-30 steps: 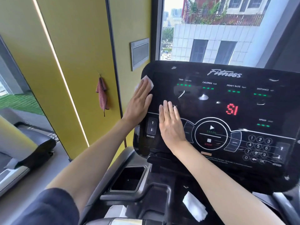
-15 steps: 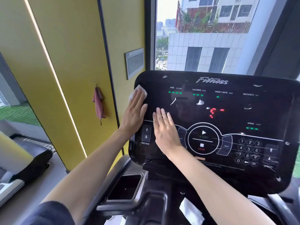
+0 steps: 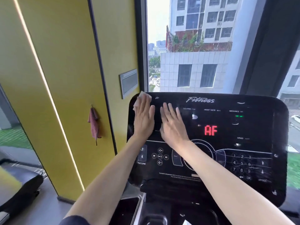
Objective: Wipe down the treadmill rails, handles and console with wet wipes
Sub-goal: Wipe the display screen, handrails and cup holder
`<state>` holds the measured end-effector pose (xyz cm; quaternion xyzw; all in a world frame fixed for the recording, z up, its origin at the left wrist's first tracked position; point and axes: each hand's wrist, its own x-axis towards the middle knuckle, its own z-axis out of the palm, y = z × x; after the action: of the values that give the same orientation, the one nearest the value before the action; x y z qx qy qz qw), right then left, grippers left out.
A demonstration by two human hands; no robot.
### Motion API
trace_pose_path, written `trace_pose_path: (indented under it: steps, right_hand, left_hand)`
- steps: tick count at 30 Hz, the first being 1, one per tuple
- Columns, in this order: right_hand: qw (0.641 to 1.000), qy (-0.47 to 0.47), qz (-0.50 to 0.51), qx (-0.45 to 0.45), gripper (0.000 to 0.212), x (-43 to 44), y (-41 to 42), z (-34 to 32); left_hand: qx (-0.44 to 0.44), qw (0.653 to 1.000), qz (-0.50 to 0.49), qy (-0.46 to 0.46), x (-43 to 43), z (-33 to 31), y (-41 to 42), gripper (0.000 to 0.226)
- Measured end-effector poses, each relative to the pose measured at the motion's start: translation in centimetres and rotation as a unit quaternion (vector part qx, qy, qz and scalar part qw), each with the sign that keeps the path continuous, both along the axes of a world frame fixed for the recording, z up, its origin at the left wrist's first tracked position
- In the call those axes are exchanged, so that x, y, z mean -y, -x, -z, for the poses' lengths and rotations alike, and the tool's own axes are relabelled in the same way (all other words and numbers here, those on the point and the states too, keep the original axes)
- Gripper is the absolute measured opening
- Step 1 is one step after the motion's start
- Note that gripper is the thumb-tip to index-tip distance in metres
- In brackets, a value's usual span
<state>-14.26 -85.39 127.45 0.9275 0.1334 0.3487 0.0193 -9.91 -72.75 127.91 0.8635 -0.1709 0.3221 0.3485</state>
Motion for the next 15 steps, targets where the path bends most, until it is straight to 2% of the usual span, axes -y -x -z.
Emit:
trace_pose_path:
  steps: [3,5,8,9,12,14,15]
  right_hand:
    - [1.000,0.006,0.002,0.013,0.063,-0.1,-0.2,0.2]
    - [1.000,0.006,-0.002,0.021,0.062,-0.1,-0.3,0.2]
    - [1.000,0.013,-0.002,0.015,0.059,-0.1,-0.4,0.3]
    - [1.000,0.017,0.001,0.014,0.059,0.0,-0.4,0.3]
    - [1.000,0.025,-0.006,0.018,0.063,0.3,-0.7,0.4]
    - [0.999,0.025,-0.009,0.025,0.061,0.5,-0.8,0.4]
    - [0.999,0.023,-0.009,0.026,0.061,0.5,-0.9,0.5]
  left_hand:
    - [0.052,0.995,0.018,-0.078,-1.4,0.3,-0.7,0.057]
    - [0.047,0.998,-0.028,-0.025,-2.1,0.3,-1.4,0.063]
    - [-0.005,0.993,-0.085,0.077,0.3,-0.5,-1.0,0.058]
    - [-0.008,0.995,-0.073,0.070,1.5,-1.0,-0.7,0.057]
    - [0.038,0.998,0.015,-0.048,2.6,-1.7,-0.5,0.059]
    - [0.060,0.995,0.012,-0.078,1.0,-1.3,-1.1,0.060]
    - [0.062,0.996,-0.012,-0.061,0.1,-0.9,-1.4,0.060]
